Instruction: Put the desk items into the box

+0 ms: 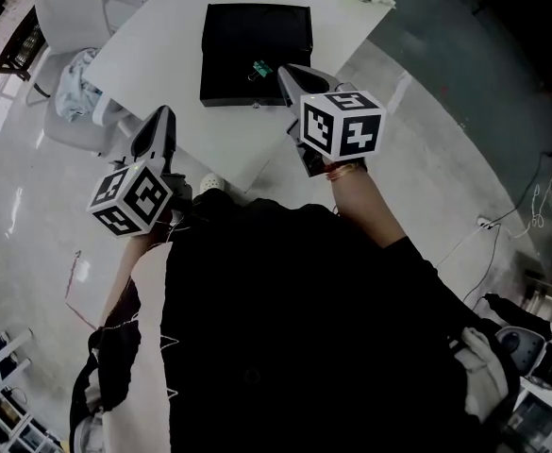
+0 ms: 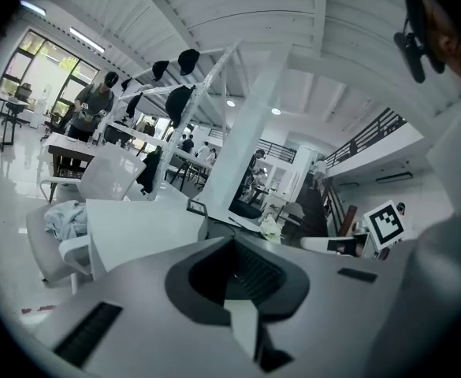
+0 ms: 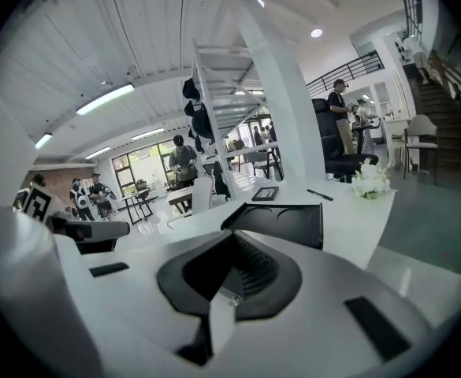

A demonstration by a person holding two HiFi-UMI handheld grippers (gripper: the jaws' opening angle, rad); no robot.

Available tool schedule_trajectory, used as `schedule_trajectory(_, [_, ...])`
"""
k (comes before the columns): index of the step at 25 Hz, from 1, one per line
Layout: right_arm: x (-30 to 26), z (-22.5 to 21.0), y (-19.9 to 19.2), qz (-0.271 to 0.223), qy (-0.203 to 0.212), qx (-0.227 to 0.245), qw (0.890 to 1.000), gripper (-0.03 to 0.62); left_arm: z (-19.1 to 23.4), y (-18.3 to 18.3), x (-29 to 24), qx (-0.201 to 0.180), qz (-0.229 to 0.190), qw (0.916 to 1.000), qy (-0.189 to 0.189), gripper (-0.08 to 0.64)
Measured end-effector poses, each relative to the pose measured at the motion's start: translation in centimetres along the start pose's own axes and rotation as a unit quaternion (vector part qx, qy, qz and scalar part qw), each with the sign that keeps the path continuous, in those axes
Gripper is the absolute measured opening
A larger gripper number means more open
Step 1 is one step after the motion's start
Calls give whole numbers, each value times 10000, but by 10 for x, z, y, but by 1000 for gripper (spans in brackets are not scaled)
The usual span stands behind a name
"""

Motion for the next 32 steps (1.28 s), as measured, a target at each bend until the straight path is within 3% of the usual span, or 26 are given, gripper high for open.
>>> schedule_trajectory(6, [25, -2, -7, -158, 32, -148, 9998, 5, -17, -17, 12, -47, 63, 9999, -73, 11])
schedule_trajectory(32, [43, -8, -49, 367, 116, 130, 9992, 5, -21, -48, 28, 46, 310, 9995, 45, 11])
Point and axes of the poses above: the fingertips, and each gripper's own axes: x backward along the fingers, z to its left, y out of its top, the point moved 4 cm from there along x, backward along the fingers, and after that the axes turned 14 degrees about -z, right-handed, at the moved point
